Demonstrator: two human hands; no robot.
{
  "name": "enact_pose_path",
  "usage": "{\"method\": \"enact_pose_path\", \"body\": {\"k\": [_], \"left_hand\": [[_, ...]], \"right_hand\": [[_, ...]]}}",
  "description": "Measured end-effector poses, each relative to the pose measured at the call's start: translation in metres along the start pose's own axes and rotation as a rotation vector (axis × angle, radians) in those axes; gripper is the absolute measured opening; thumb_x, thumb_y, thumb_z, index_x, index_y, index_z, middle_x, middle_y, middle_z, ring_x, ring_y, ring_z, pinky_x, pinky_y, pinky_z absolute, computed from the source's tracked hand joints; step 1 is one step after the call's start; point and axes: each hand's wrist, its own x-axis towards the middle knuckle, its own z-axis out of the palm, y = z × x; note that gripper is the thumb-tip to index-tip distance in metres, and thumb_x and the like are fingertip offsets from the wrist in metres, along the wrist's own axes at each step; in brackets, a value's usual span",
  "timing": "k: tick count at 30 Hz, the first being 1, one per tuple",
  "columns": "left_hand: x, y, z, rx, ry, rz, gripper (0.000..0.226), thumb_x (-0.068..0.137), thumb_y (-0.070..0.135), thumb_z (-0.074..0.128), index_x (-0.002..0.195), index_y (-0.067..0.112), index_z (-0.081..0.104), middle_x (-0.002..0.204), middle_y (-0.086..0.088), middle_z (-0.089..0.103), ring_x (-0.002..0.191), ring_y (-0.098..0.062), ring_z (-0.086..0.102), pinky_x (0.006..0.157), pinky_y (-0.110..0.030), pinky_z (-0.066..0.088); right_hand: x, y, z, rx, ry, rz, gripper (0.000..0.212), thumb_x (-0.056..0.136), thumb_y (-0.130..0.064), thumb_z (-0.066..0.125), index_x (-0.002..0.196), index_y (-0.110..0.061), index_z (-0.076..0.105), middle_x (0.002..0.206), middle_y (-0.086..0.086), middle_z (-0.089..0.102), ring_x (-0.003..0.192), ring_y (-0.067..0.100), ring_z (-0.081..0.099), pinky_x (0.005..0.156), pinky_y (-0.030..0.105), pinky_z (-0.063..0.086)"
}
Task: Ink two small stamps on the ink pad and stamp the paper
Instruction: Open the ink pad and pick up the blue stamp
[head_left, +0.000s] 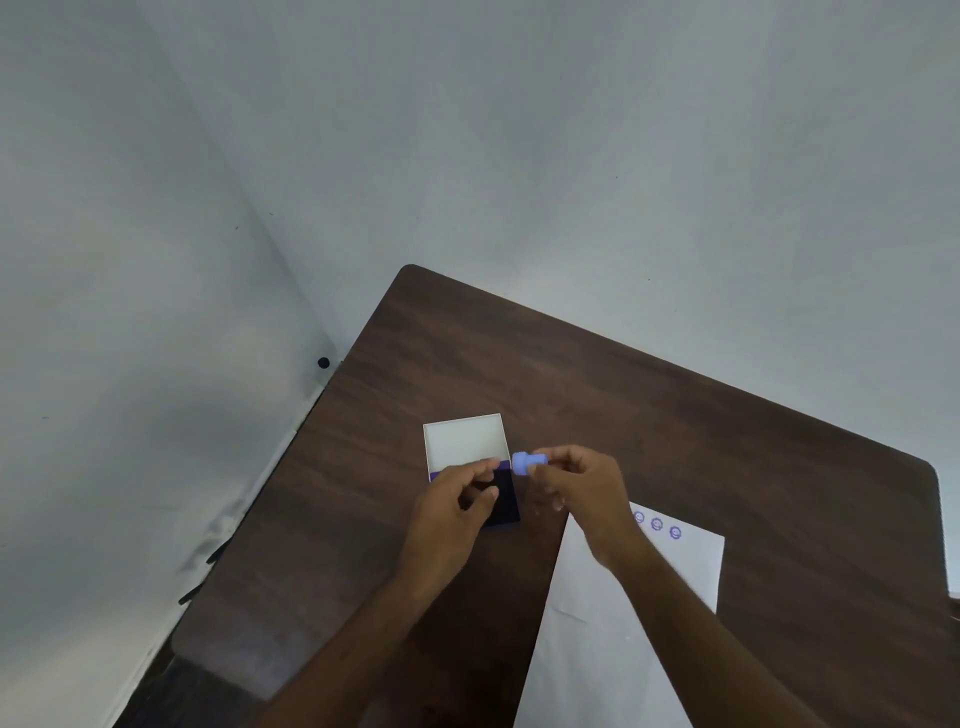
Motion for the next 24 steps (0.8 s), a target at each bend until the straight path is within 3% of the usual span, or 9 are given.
{"method": "enact_pose_path", "body": {"k": [3, 6, 8, 10, 13, 16, 24], "left_hand": [[0.003, 0.009, 0.003, -0.050, -0.045, -0.048, 0.043, 0.090, 0.037, 0.062, 0.132, 0.028, 0.055, 0.118, 0.018, 0.054, 0.106, -0.001, 0.053, 0.082, -0.008, 0.044], [0.003, 0.014, 0.004, -0.101, -0.078, -0.042, 0.046, 0.087, 0.042, 0.063, 0.131, 0.029, 0.057, 0.124, 0.015, 0.059, 0.110, -0.007, 0.058, 0.095, -0.022, 0.050], [0.002, 0.016, 0.005, -0.111, -0.067, -0.011, 0.037, 0.087, 0.037, 0.065, 0.123, 0.029, 0.063, 0.119, 0.010, 0.067, 0.106, -0.010, 0.063, 0.096, -0.028, 0.053], [0.000, 0.019, 0.004, -0.124, -0.044, 0.015, 0.029, 0.087, 0.030, 0.068, 0.116, 0.028, 0.067, 0.111, 0.009, 0.071, 0.101, -0.007, 0.066, 0.090, -0.023, 0.054], [-0.001, 0.020, 0.003, -0.170, -0.040, 0.008, 0.031, 0.085, 0.023, 0.071, 0.116, 0.022, 0.068, 0.109, 0.006, 0.073, 0.098, -0.007, 0.068, 0.090, -0.025, 0.056], [-0.001, 0.022, 0.003, -0.181, -0.040, 0.016, 0.032, 0.084, 0.020, 0.072, 0.116, 0.019, 0.069, 0.108, 0.005, 0.073, 0.098, -0.008, 0.069, 0.091, -0.028, 0.056], [-0.003, 0.027, -0.001, -0.194, -0.044, 0.058, 0.027, 0.084, 0.015, 0.072, 0.111, 0.021, 0.070, 0.099, 0.011, 0.073, 0.090, 0.001, 0.069, 0.078, -0.012, 0.053]], "right_hand": [[-0.013, 0.001, -0.001, 0.166, -0.075, 0.108, 0.011, 0.080, -0.017, 0.073, 0.091, -0.015, 0.072, 0.078, 0.011, 0.072, 0.064, 0.020, 0.061, 0.055, 0.025, 0.051], [-0.020, 0.004, 0.000, 0.249, -0.093, 0.104, 0.006, 0.082, -0.015, 0.071, 0.087, -0.016, 0.073, 0.080, 0.021, 0.070, 0.065, 0.024, 0.058, 0.060, 0.030, 0.051], [-0.023, 0.006, 0.000, 0.294, -0.119, 0.106, 0.008, 0.083, -0.014, 0.070, 0.090, -0.014, 0.073, 0.084, 0.028, 0.068, 0.067, 0.027, 0.057, 0.062, 0.031, 0.051], [-0.024, 0.005, -0.002, 0.350, -0.171, 0.110, 0.012, 0.084, -0.013, 0.069, 0.095, -0.010, 0.073, 0.081, 0.026, 0.066, 0.065, 0.026, 0.057, 0.060, 0.030, 0.051], [-0.025, 0.002, -0.003, 0.446, -0.229, 0.096, 0.015, 0.084, -0.015, 0.068, 0.096, -0.006, 0.073, 0.078, 0.017, 0.069, 0.063, 0.022, 0.058, 0.057, 0.029, 0.051], [-0.025, 0.001, -0.002, 0.431, -0.196, 0.081, 0.013, 0.084, -0.014, 0.069, 0.094, -0.007, 0.073, 0.078, 0.020, 0.067, 0.064, 0.025, 0.057, 0.057, 0.028, 0.051], [-0.025, 0.004, -0.002, 0.440, -0.185, 0.073, 0.014, 0.083, -0.014, 0.070, 0.093, -0.007, 0.074, 0.085, 0.025, 0.068, 0.073, 0.033, 0.057, 0.063, 0.033, 0.051]]}}
